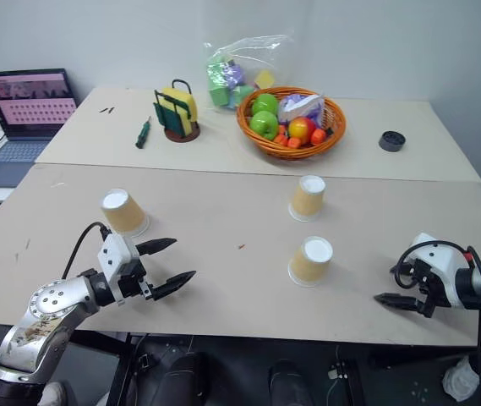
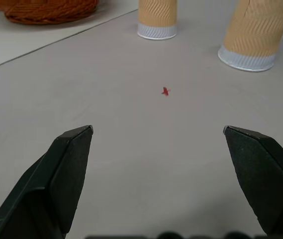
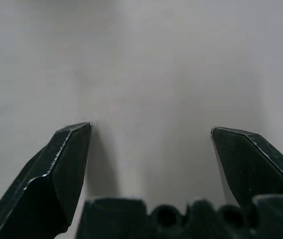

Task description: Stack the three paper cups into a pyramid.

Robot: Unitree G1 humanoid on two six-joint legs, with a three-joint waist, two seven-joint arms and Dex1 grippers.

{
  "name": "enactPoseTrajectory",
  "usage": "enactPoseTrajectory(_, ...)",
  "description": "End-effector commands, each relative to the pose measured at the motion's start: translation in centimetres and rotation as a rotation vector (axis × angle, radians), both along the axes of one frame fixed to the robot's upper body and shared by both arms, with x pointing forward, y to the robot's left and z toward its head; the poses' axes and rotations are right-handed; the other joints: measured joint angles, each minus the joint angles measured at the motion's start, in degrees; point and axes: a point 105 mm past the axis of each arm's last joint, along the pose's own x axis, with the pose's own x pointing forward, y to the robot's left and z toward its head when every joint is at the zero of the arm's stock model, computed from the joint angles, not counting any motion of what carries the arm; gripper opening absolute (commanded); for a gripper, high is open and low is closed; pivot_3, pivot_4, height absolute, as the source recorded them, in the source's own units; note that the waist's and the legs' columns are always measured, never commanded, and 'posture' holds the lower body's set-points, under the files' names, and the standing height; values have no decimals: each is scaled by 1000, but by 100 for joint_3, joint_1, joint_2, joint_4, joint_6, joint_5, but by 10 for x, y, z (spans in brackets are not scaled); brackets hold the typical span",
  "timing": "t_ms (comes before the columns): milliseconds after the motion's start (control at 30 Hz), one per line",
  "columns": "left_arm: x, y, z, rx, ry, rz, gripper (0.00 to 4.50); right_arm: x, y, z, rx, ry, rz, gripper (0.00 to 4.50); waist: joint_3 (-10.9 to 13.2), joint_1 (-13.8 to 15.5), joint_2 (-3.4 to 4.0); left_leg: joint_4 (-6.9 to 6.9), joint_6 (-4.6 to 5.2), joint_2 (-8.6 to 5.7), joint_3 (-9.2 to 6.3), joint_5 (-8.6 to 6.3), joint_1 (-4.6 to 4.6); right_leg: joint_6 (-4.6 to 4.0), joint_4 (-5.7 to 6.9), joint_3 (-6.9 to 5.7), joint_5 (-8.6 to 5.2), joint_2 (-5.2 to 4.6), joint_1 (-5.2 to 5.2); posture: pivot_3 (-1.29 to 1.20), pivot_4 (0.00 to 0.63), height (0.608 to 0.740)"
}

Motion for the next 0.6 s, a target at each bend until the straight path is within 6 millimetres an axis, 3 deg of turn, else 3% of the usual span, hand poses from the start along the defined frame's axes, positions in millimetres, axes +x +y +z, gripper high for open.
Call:
enactPoseTrajectory(33,-1,-2,6,0,-22,-16,4500,9,48,30,116,-101,130,4490,0,-77,0,-1,0,1,0,0,4,1,1,0,0,0,1,0,150,675)
enactPoseTrajectory(233,-5,-4,6,9,-17,-32,4500,27,76,46,163,-212,142,4490,3,13,-4,1,-2,-2,-1,2,6,1,0,1,2,-1,4,0,150,675)
enactPoseTrajectory(600,-17,-1,13,73,-26,-103,4500,34,97,55,205,-244,176,4490,3,111,-4,-4,-4,-1,0,-2,-5,-17,0,-3,3,-2,-6,0,150,675)
